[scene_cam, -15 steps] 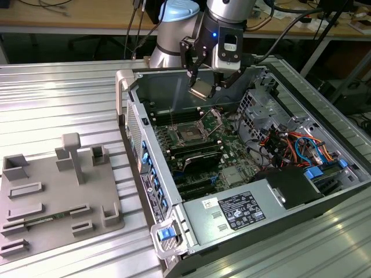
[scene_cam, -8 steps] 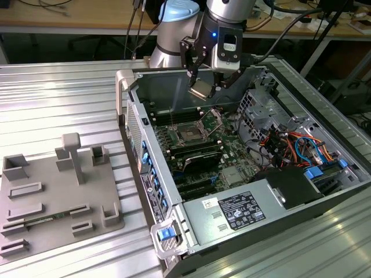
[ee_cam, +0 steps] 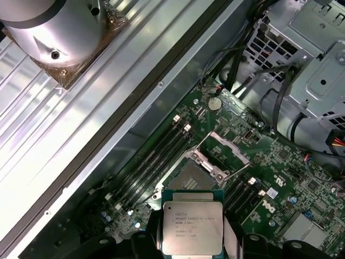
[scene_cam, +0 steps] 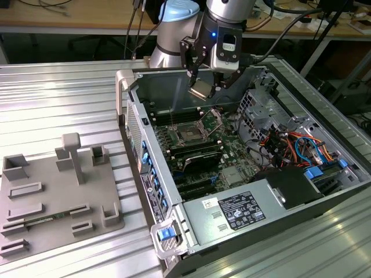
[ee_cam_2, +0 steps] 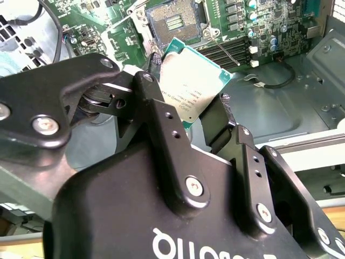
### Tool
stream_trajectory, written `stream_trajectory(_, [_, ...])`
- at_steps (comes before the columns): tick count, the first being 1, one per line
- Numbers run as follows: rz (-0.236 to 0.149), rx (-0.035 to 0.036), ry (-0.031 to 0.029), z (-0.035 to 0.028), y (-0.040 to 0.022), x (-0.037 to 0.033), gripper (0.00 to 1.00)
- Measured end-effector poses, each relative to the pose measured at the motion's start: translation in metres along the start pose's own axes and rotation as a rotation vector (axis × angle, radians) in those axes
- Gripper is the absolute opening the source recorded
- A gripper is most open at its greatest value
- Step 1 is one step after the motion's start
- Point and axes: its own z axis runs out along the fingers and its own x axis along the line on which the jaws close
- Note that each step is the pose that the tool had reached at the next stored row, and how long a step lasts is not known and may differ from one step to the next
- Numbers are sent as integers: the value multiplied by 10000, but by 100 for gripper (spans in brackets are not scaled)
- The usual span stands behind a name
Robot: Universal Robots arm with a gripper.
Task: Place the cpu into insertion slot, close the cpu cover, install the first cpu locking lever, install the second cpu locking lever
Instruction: 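Place the cpu into insertion slot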
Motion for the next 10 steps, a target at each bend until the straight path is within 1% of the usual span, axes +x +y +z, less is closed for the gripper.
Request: stream_trajectory(10, [175, -3, -15, 0, -2, 1, 55])
